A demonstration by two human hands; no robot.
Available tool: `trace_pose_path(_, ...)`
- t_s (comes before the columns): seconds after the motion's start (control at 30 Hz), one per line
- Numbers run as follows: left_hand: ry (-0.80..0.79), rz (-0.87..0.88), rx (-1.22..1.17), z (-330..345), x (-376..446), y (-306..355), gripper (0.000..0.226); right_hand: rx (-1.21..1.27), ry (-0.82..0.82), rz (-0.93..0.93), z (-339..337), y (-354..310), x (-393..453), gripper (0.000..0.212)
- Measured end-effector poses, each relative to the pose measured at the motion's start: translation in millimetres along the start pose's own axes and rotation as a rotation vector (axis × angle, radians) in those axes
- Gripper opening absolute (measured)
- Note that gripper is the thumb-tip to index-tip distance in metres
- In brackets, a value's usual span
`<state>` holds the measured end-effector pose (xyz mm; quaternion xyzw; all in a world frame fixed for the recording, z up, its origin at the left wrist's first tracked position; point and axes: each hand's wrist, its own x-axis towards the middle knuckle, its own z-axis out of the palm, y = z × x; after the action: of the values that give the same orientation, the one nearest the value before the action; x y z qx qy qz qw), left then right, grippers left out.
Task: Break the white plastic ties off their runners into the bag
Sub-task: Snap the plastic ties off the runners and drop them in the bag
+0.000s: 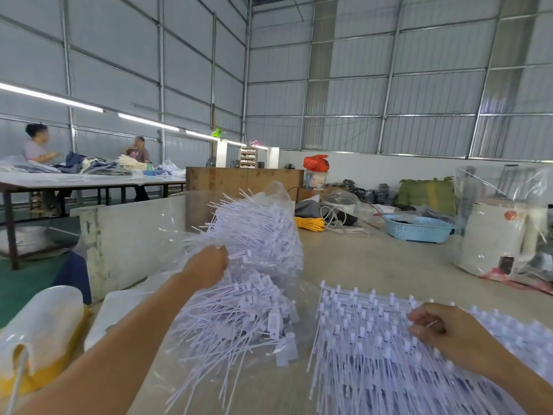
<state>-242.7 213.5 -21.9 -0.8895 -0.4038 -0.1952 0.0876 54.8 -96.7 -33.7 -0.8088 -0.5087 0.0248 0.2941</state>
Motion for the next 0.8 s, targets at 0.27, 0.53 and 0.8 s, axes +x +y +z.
trace_pose_path(0.27, -0.118, 0.1, 0.231, 10.5, -1.6, 0.3, 0.024, 0.09, -0.002, 0.002, 0.6, 9.0, -0.9, 0.013)
trace_pose_path(0.53, -0.355, 0.025, 0.531, -14.0, -0.1, 26.2, 0.035, 0.088, 0.043, -0.02, -23.6, 15.8, -9.6, 0.009)
trace_pose_path(0.8, -0.248, 0.187, 0.325, -63.0, -13.7, 173.3, 0.026, -0.028, 0.299, 0.109, -68.5, 54.0, -14.1, 0.008)
